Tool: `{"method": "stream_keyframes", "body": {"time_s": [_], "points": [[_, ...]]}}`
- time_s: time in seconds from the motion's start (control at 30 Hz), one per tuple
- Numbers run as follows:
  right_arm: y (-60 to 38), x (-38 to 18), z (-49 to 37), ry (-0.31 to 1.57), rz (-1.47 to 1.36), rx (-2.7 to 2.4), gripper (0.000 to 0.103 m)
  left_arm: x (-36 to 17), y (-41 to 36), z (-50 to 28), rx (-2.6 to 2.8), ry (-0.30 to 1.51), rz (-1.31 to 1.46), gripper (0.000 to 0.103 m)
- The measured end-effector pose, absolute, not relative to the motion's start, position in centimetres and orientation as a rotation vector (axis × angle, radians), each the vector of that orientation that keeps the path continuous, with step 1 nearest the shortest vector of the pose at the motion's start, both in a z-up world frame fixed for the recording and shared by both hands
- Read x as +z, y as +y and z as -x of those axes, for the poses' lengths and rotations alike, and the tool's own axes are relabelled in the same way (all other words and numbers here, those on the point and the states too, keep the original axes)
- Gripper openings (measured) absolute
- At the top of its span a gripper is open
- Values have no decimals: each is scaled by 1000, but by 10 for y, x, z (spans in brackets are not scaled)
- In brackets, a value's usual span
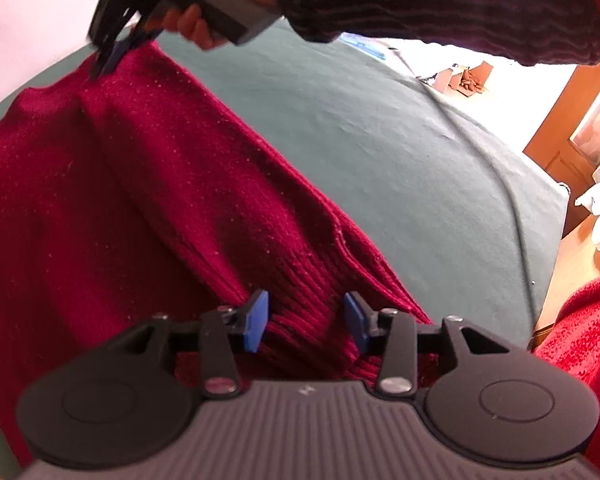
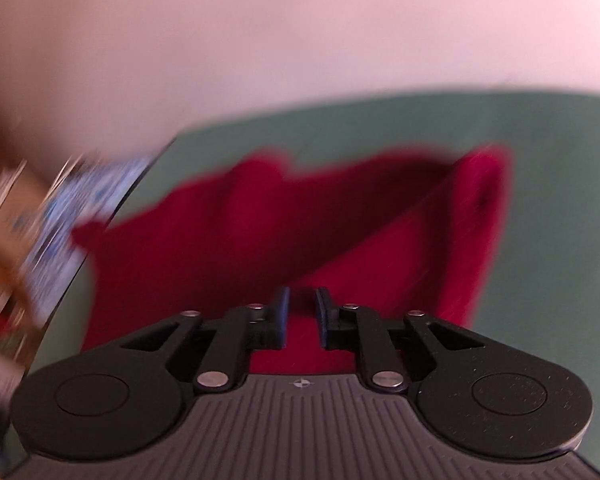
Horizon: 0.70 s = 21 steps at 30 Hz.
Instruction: Fold clothes
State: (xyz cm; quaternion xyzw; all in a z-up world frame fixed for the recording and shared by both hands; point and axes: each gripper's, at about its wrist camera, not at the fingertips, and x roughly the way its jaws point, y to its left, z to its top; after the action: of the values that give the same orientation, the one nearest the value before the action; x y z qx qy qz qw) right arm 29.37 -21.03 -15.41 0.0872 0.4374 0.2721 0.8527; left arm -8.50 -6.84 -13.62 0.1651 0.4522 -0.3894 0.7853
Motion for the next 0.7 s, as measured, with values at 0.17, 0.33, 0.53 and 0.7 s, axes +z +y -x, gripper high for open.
{"method": "stream_keyframes", "body": {"time_s": [0.17,0.33,0.53,0.7], "points": [[-225,-163,-315,890,-311,444,0,-135,-70,90,-854,974,-386,50],[-213,-153,-262,942,-249,680,9,-132,-65,98,-886,997,-356,50],[-225,-158,-225,916,-229,555,8,-134,-72,113,-906,980,-412,54],[-230,-151,-147,981,-201,626,12,-139,-69,117,-931,981,-424,54]]}}
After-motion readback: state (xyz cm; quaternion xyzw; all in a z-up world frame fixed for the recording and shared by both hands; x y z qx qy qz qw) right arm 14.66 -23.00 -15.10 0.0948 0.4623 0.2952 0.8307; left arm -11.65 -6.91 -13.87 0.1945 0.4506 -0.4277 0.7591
